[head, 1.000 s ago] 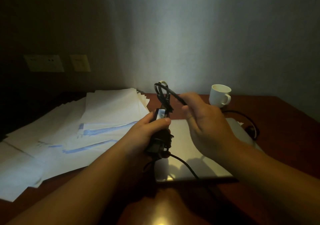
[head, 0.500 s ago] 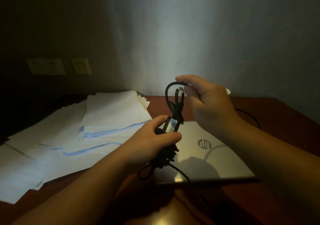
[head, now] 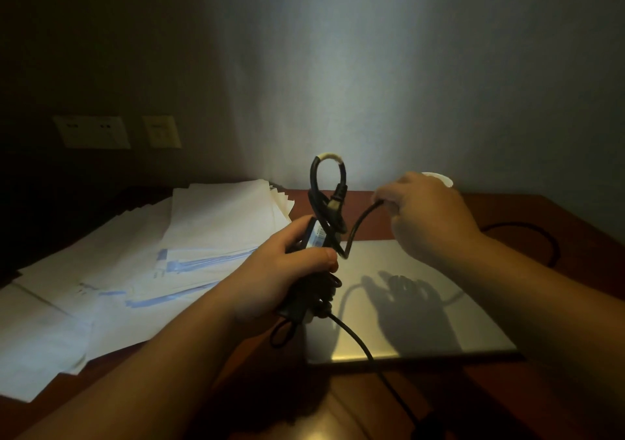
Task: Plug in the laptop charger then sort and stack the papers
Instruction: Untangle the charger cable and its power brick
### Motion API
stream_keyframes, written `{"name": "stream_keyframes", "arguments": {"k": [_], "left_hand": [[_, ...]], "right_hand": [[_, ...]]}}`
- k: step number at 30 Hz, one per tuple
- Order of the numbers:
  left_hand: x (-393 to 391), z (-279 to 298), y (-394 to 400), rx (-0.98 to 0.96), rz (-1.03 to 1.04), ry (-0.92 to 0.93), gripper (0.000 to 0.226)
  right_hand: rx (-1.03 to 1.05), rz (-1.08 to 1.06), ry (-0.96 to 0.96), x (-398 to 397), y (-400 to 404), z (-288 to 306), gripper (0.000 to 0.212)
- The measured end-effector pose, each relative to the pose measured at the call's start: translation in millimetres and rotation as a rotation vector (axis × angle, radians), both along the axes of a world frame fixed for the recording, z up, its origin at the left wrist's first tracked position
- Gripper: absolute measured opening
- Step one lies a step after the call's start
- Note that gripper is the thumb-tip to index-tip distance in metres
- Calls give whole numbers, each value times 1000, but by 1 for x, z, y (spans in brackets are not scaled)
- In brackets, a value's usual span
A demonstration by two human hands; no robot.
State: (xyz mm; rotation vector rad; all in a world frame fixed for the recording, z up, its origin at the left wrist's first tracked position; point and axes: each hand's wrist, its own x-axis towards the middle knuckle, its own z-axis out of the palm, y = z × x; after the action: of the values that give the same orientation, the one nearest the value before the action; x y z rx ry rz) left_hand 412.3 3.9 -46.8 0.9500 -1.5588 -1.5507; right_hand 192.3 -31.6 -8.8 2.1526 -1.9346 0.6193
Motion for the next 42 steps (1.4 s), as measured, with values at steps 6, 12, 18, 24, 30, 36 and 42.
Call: {"name": "stream_keyframes", "arguments": {"k": [6,12,18,24,30,36,42], "left_hand": [[-1,1,-2,15,52,35,44],[1,1,-6,4,88,48,46],[-1,2,-4,21,132,62,28],[-6,6,-8,-26,239,-26,21],[-14,12,-5,-119,262,-200,33],[-21,17,5,-226,227,-279,42],[-18,20,13,-252,142,-341,51]], "right_hand": [[26,26,532,21,16,0,58],[35,254,357,40,30,-1,41],[-115,291,48,38,28,-22,7],[-280,301,-148,34,35,-28,27],[-379,421,-310,28,38,-10,15],[-489,334,-503,30,29,11,21],[-380,216,-689,20,16,29,41]]}}
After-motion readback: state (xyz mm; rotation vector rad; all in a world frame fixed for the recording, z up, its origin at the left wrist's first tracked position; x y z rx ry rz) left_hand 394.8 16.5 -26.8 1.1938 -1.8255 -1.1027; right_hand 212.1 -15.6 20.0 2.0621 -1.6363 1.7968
